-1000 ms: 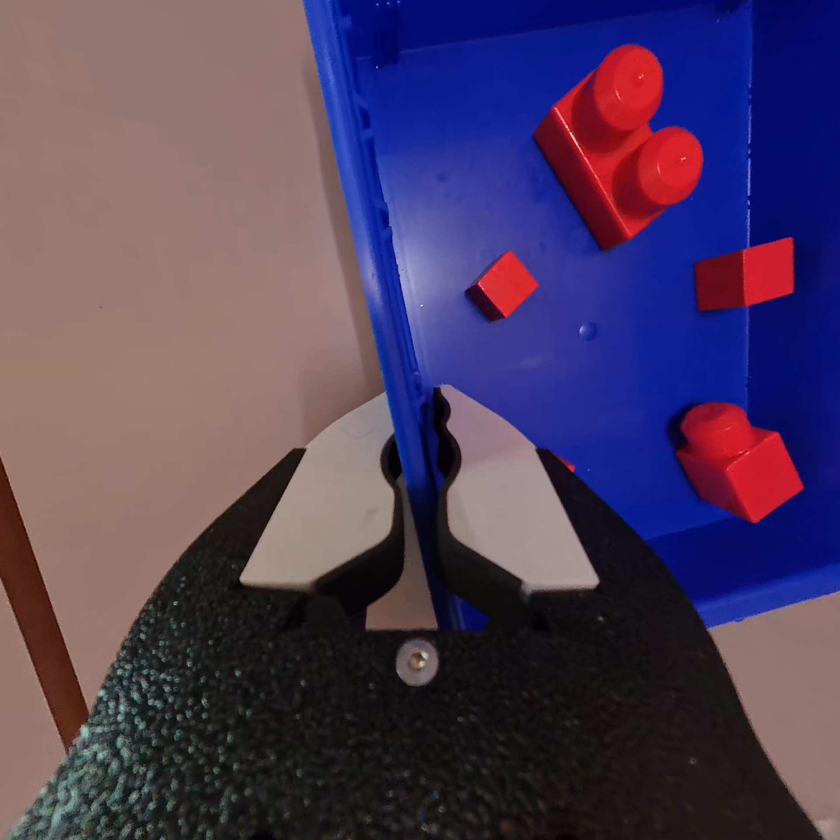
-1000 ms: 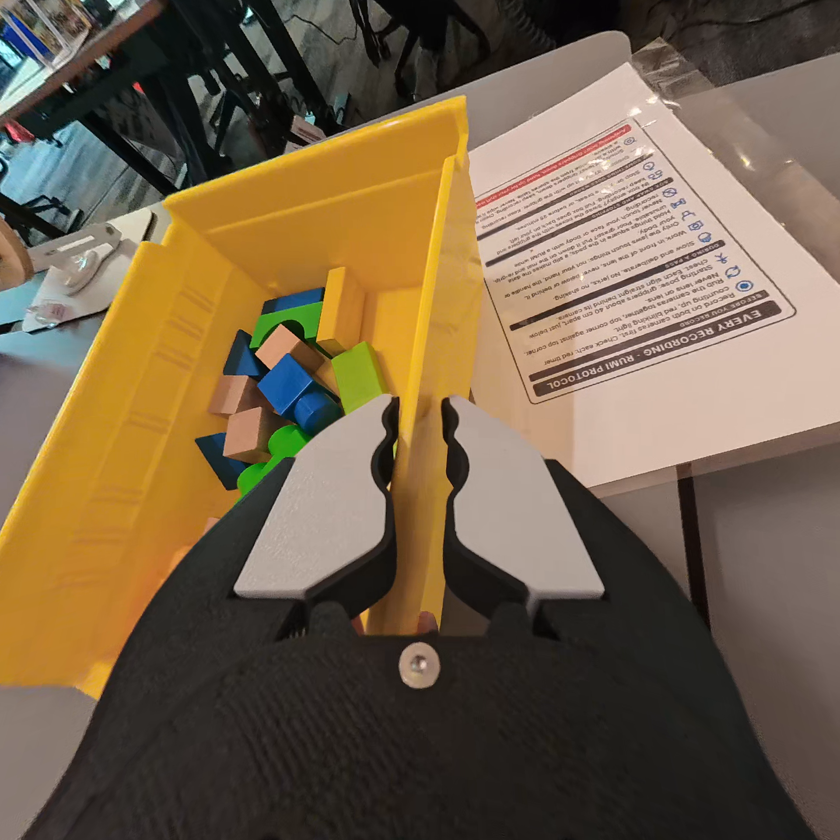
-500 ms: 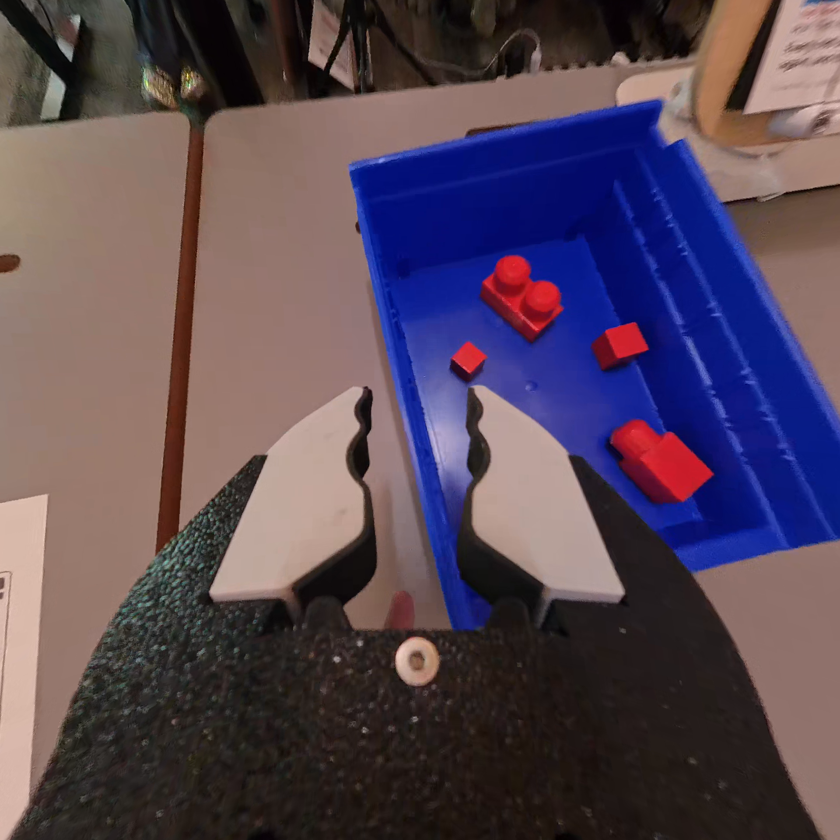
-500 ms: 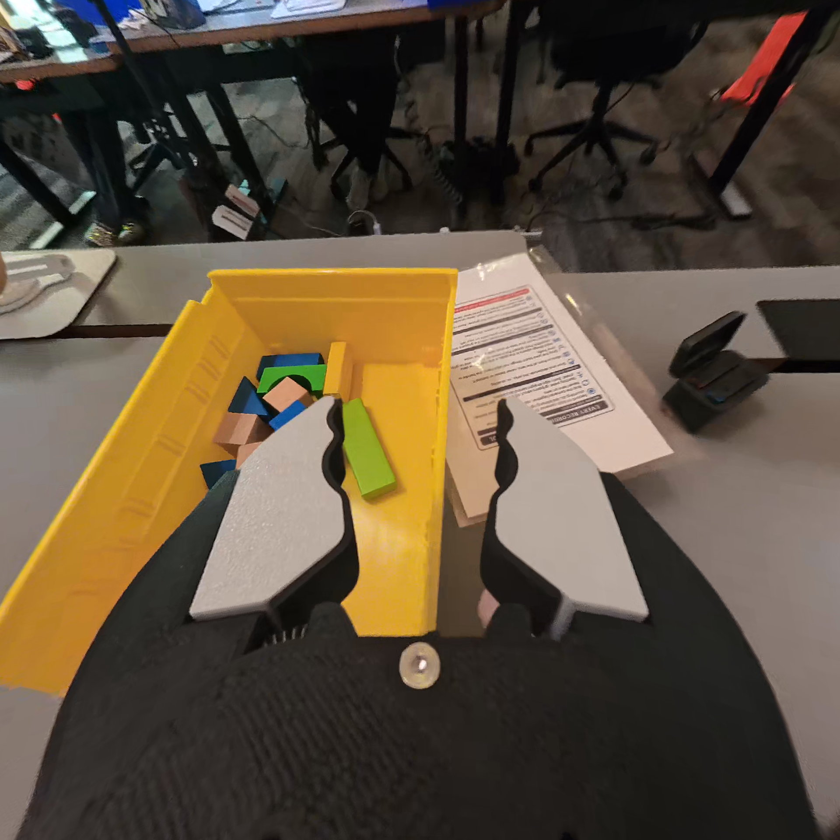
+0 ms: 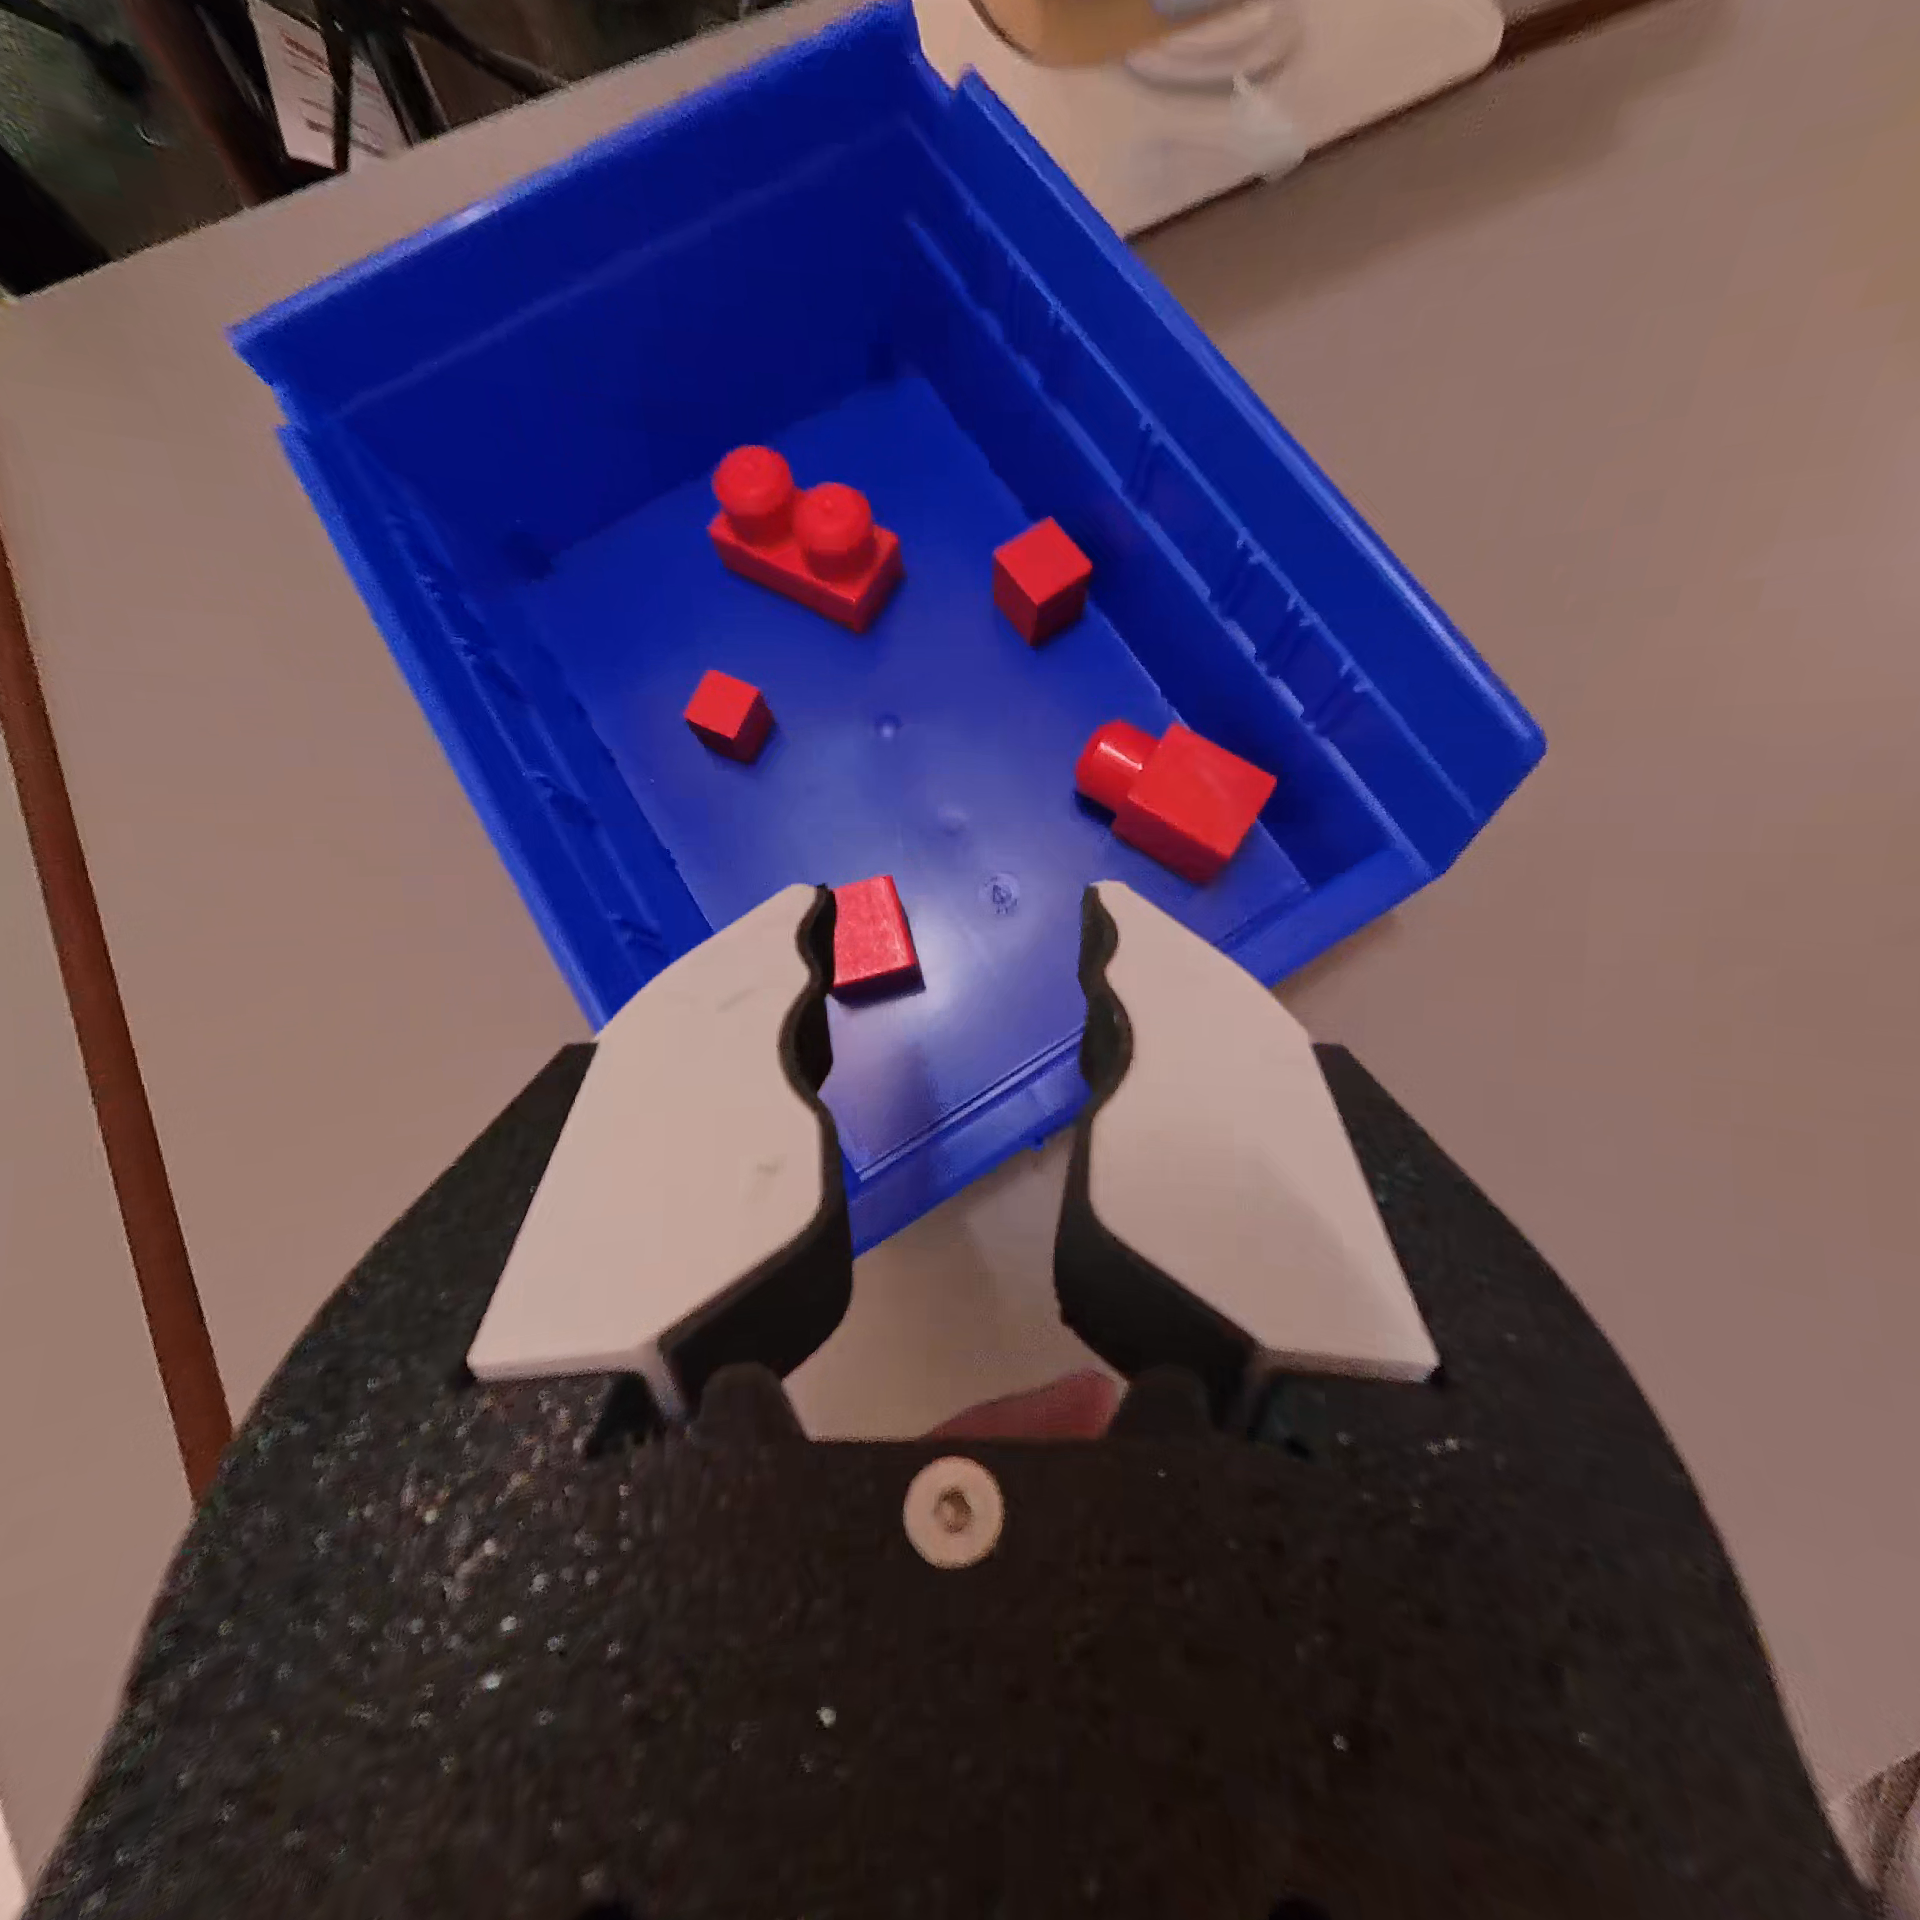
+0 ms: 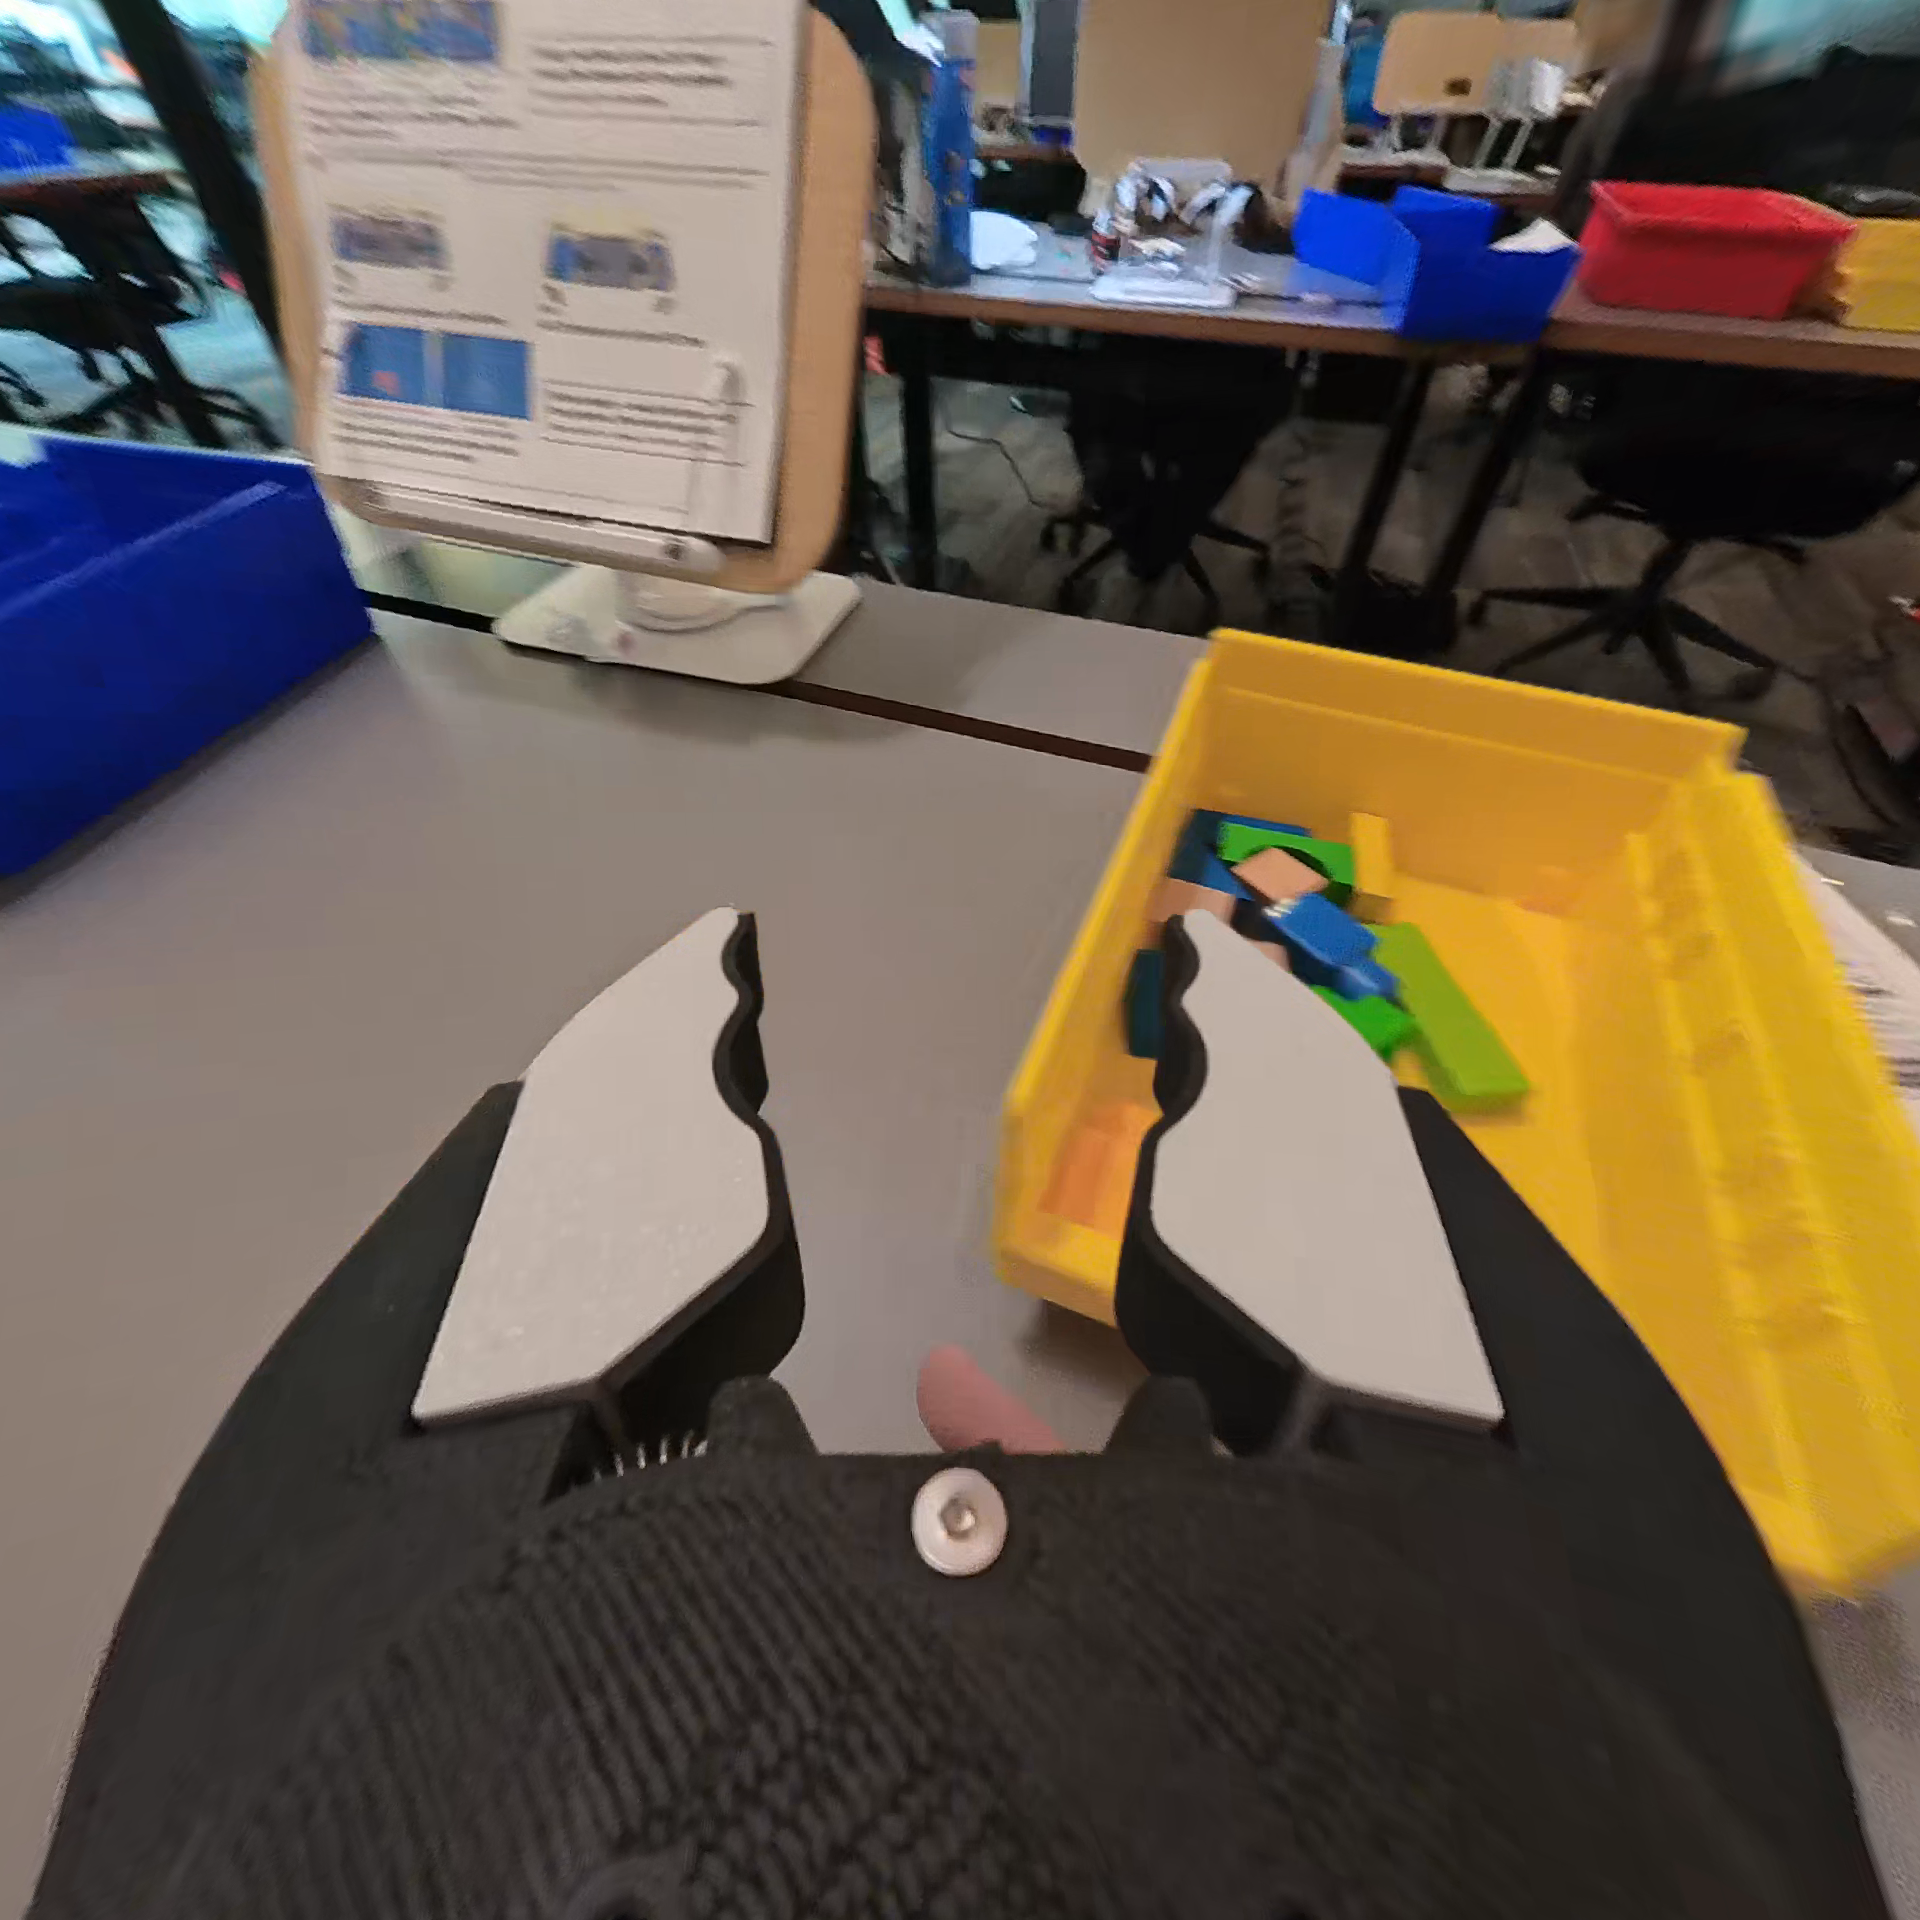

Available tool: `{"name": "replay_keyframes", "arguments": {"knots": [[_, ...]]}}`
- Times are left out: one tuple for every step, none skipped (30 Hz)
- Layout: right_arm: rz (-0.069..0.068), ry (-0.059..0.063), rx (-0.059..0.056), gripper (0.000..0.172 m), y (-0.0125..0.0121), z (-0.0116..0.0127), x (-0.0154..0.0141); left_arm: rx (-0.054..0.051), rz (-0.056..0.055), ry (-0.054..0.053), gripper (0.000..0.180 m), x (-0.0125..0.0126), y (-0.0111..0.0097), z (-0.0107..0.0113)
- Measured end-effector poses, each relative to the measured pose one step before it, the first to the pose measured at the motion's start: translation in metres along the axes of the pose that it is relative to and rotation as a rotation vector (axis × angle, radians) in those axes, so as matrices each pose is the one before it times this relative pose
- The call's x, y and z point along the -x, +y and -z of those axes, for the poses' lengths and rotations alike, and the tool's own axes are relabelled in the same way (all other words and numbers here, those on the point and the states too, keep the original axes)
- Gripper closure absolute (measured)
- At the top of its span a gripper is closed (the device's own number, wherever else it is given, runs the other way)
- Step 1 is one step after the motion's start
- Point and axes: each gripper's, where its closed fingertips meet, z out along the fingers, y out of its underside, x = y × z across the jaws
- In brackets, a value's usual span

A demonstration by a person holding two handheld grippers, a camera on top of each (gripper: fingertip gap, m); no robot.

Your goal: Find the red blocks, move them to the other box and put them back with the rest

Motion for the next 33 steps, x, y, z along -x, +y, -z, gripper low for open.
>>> {"name": "replay_keyframes", "arguments": {"knots": [[-0.0072,-0.0333,-0.0158,0.097,0.00025,-0.00196,0.01535,0.0244,-0.0088,0.0112,0.136,-0.00467,0.00306,-0.00505],[-0.0016,-0.0241,-0.0064,0.096,0.00157,-0.00252,0.01311,0.0254,0.0064,0.0235,0.135,-0.00627,0.00271,-0.00538],[0.0041,-0.0097,-0.0008,0.096,0.00214,-0.00272,0.00977,0.0277,0.0229,0.0254,0.133,-0.00613,0.00239,-0.00559],[0.007,-0.002,0.0008,0.095,0.00225,-0.00285,0.00747,0.0271,0.0368,0.0176,0.129,-0.00455,0.00172,-0.00589],[0.0057,-0.003,-0.0015,0.095,0.00176,-0.00272,0.00666,0.028,0.0431,0.0113,0.125,-0.00322,0.00134,-0.00591],[0.0045,-0.0092,-0.0023,0.095,0.00145,-0.00268,0.00643,0.0269,0.0468,0.0036,0.118,-0.00222,0.00076,-0.00589],[0.0028,-0.0123,-0.0004,0.095,0.00154,-0.00232,0.00567,0.0232,0.0452,-0.0004,0.112,-0.00194,-0.00004,-0.00544],[-0.0034,-0.0075,-0.003,0.095,0.00095,-0.00186,0.00402,0.0186,0.0386,0.0029,0.11,-0.00276,-0.00063,-0.005],[-0.0083,-0.0072,-0.006,0.096,0.00027,-0.00121,0.00339,0.0108,0.0334,0.0088,0.107,-0.00389,-0.00168,-0.00475],[-0.0054,-0.009,-0.0094,0.096,-0.00054,-0.00089,0.00303,0.0068,0.0305,0.0142,0.106,-0.00473,-0.00202,-0.00471],[0.0018,-0.0069,-0.0108,0.097,-0.00085,-0.00067,0.00214,0.0112,0.0279,0.0113,0.106,-0.00422,-0.0014,-0.00484],[0.0072,-0.001,-0.0067,0.098,-0.00122,-0.00082,0.00086,0.0161,0.0237,0.0065,0.106,-0.00323,-0.00085,-0.00518],[0.0109,-0.0015,0.0057,0.098,-0.00028,-0.00012,0.00077,0.0168,0.0224,0.0058,0.106,-0.00284,-0.00054,-0.00532],[0.0125,0.0002,0.0104,0.098,0.00039,0.00054,0.0008,0.0173,0.0247,0.0036,0.106,-0.00212,-0.00014,-0.00564],[0.0142,0.0039,0.0033,0.098,-0.0004,0.00122,0.00041,0.0191,0.0253,0.0029,0.106,-0.0018,0.00039,-0.00574],[0.016,0.0036,-0.003,0.098,-0.00097,0.00114,0.00036,0.0178,0.026,0.0097,0.106,-0.00248,0.00054,-0.00572],[0.0157,0.001,-0.0033,0.098,-0.00078,0.00126,0.00031,0.0153,0.0279,0.012,0.106,-0.00258,0.00046,-0.00547],[0.0131,0.0009,-0.0015,0.098,-0.00037,0.00127,-0.00007,0.011,0.0272,0.0047,0.107,-0.00152,-0.00001,-0.005],[0.0071,0.0038,0.0011,0.098,-0.00009,0.00148,-0.00081,0.0078,0.0222,-0.0028,0.107,-0.00044,-0.00022,-0.00465],[0.0038,0.0038,0.0009,0.098,-0.00012,0.00179,-0.00083,0.0058,0.0199,-0.0122,0.112,0.00083,-0.00053,-0.00448],[0.0032,0.0,-0.0027,0.098,-0.00053,0.00181,-0.00027,0.0038,0.02,-0.0151,0.114,0.00101,-0.00073,-0.00396],[0.0021,-0.0056,-0.0052,0.098,-0.00078,0.00199,0.0005,0.005,0.0167,-0.0144,0.117,0.00066,-0.00058,-0.00358],[0.0003,-0.0059,-0.0075,0.099,-0.00107,0.00178,0.00047,0.0038,0.0093,-0.0127,0.12,0.00051,-0.0006,-0.00309],[-0.0011,0.0,-0.0085,0.099,-0.00132,0.00162,-0.00048,0.002,0.0078,-0.0136,0.123,0.00101,-0.00087,-0.00321],[0.0,0.0031,-0.0066,0.099,-0.00136,0.00144,-0.00097,0.0056,0.012,-0.0124,0.124,0.00139,-0.00025,-0.00347],[0.0016,0.0014,-0.0035,0.099,-0.00112,0.0015,-0.00061,0.0085,0.0169,-0.0111,0.125,0.00163,0.00034,-0.00368],[0.0028,-0.0034,-0.002,0.099,-0.00085,0.00157,0.00007,0.0089,0.0156,-0.0076,0.127,0.00129,0.00082,-0.00384],[0.0042,-0.0049,-0.0034,0.099,-0.00085,0.00142,0.00034,0.007,0.0074,-0.007,0.129,0.00119,0.00078,-0.00379],[0.0039,-0.0021,-0.0045,0.099,-0.00068,0.00132,-0.00025,0.0029,-0.0007,-0.013,0.129,0.00189,0.00033,-0.0035],[0.0014,0.0021,-0.0039,0.1,-0.0003,0.00115,-0.00097,0.0034,-0.0005,-0.0061,0.128,0.00083,0.00029,-0.00246],[0.0002,0.0013,-0.0019,0.1,0.00009,0.00085,-0.00095,0.0013,0.0025,0.0125,0.132,-0.00162,-0.00029,-0.00058],[-0.0012,-0.0007,-0.0006,0.1,0.00025,0.00069,-0.00079,0.0081,-0.0049,0.008,0.135,-0.00126,0.00054,-0.00003],[-0.0039,-0.0002,-0.0006,0.1,0.00012,0.00056,-0.00067,0.0038,-0.0211,-0.0087,0.136,0.00078,0.00007,0.00057]]}}
